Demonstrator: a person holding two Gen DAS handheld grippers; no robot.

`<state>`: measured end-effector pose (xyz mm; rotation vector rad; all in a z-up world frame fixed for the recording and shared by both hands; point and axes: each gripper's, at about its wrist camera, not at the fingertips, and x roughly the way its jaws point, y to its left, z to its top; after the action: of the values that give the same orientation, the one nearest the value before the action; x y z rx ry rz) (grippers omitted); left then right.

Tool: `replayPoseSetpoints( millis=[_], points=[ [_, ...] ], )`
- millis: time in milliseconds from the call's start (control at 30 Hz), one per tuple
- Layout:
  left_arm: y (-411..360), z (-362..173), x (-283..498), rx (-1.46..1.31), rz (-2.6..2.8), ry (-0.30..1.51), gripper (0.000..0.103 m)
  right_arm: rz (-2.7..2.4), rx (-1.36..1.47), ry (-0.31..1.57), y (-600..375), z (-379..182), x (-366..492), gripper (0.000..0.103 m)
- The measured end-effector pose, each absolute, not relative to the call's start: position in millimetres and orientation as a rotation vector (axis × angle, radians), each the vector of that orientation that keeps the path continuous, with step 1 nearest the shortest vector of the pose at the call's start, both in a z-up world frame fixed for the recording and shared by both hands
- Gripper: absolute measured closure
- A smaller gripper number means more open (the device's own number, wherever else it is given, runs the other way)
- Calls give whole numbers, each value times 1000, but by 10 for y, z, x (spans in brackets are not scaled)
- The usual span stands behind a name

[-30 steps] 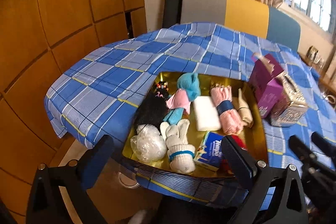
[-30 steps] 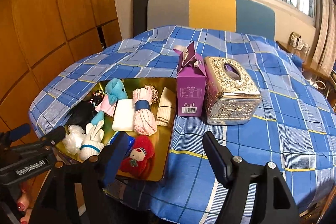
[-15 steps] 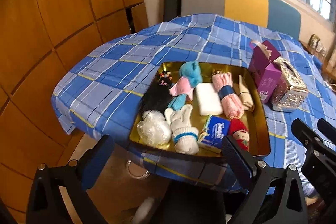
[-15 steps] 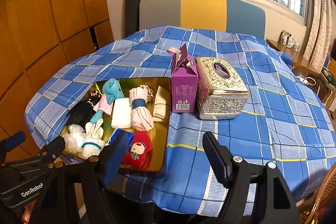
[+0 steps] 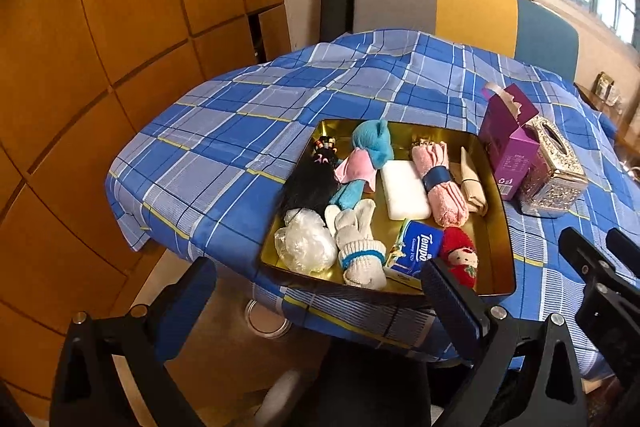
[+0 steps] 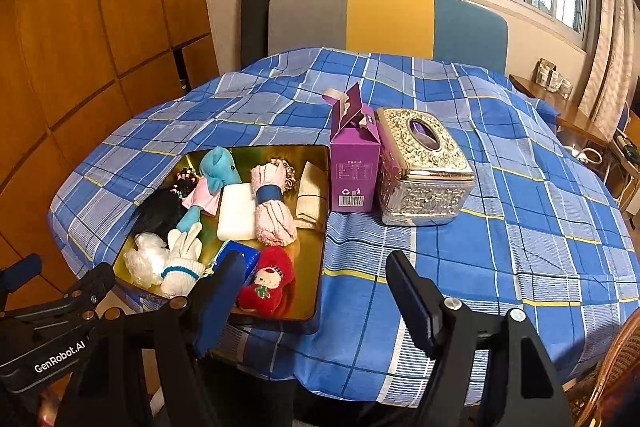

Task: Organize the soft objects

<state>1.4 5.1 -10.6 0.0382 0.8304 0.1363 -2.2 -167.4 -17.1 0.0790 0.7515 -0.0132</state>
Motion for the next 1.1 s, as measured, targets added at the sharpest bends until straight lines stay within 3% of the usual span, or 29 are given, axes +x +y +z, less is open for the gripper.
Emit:
replayPoseSetpoints(
  millis=[1100],
  points=[
    [64,-129,44,28,132,853,0,-22,73,762,-1680,-200,5,29]
  ],
)
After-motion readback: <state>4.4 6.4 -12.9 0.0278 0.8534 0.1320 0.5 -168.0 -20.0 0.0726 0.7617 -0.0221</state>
